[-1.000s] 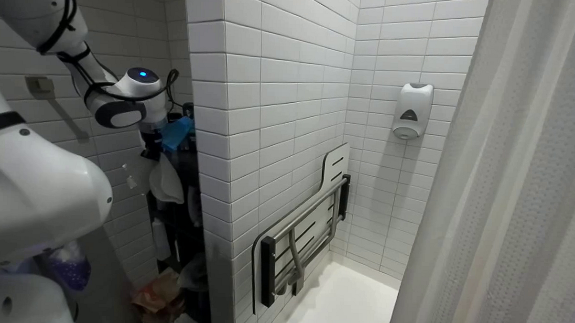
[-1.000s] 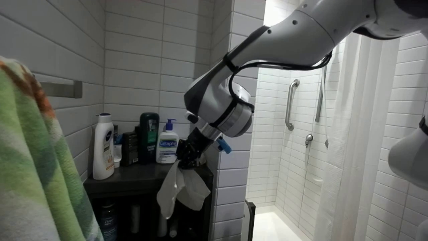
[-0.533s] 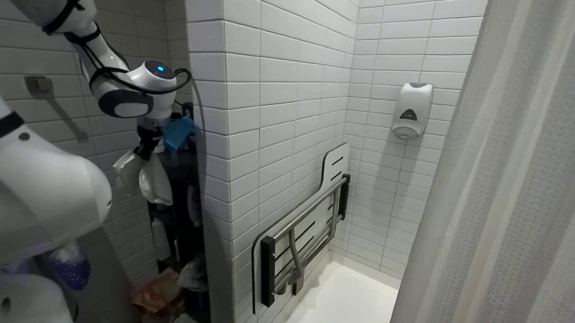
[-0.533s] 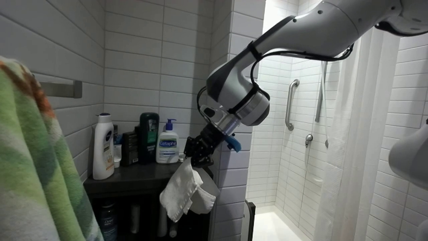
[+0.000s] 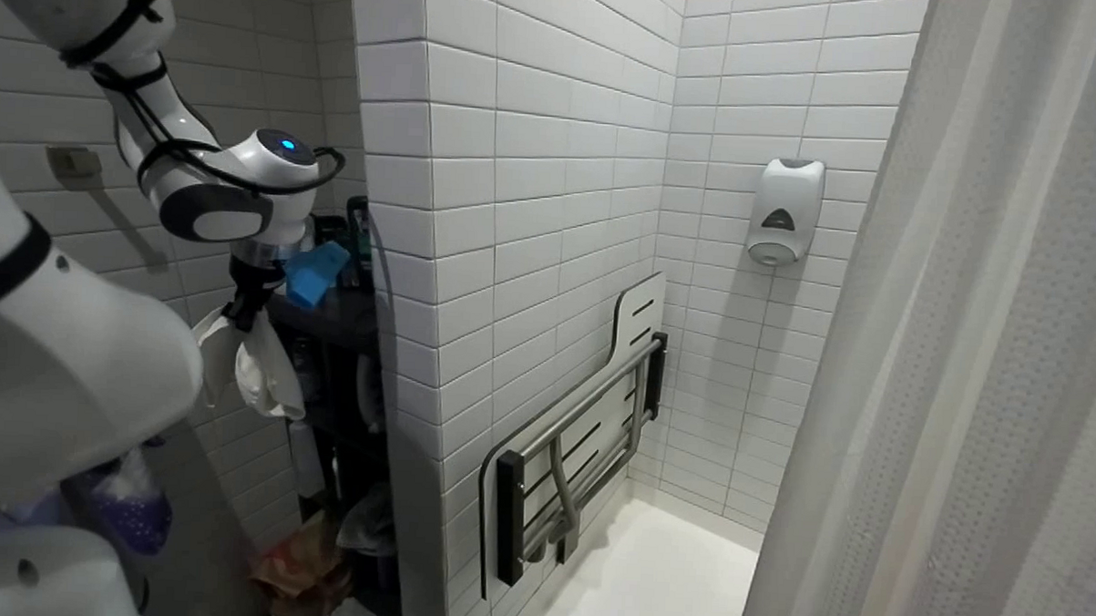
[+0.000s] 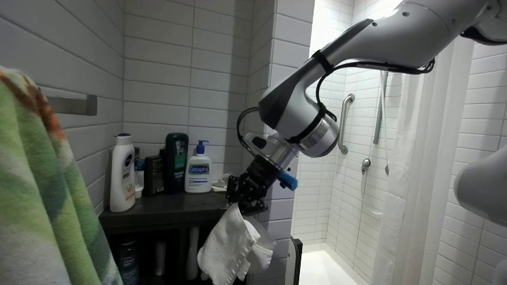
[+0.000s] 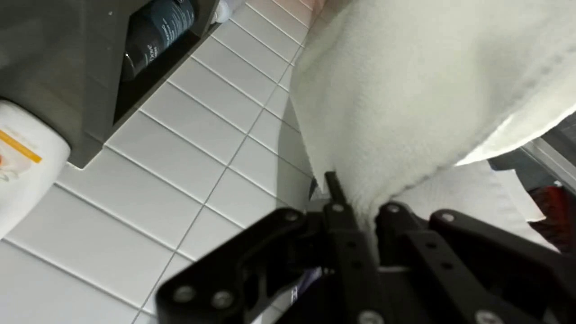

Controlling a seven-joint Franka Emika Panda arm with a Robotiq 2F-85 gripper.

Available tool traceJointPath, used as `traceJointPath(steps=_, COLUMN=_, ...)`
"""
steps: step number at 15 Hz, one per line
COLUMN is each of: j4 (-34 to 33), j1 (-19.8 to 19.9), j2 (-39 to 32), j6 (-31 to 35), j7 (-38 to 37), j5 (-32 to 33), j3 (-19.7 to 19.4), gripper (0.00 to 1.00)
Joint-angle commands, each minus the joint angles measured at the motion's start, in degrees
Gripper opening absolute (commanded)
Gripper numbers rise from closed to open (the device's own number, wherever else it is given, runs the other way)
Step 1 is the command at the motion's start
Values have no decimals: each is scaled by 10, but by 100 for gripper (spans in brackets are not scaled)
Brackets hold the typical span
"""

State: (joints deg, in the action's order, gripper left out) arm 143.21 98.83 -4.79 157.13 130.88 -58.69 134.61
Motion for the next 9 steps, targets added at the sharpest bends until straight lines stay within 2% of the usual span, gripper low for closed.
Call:
traceJointPath(steps=1, j4=63, j1=-23, j2=-53, j6=140, j7=16, j5=-37, j3=35, gripper=2)
traceJointPath(steps=7, j4=113, j1=-92, j2=-78, j6=329, j7=34, j5=-112, j3=82, gripper=2)
traceJointPath(steps=8, j4=136, j1=-189, j2=-96, j6=381, j7=-70, j5=0, j3=-5, gripper=2)
traceJointPath(steps=9, j4=118, j1=-139, j2=-73, j6=404, j7=-9, j5=-79, j3=70, gripper=2)
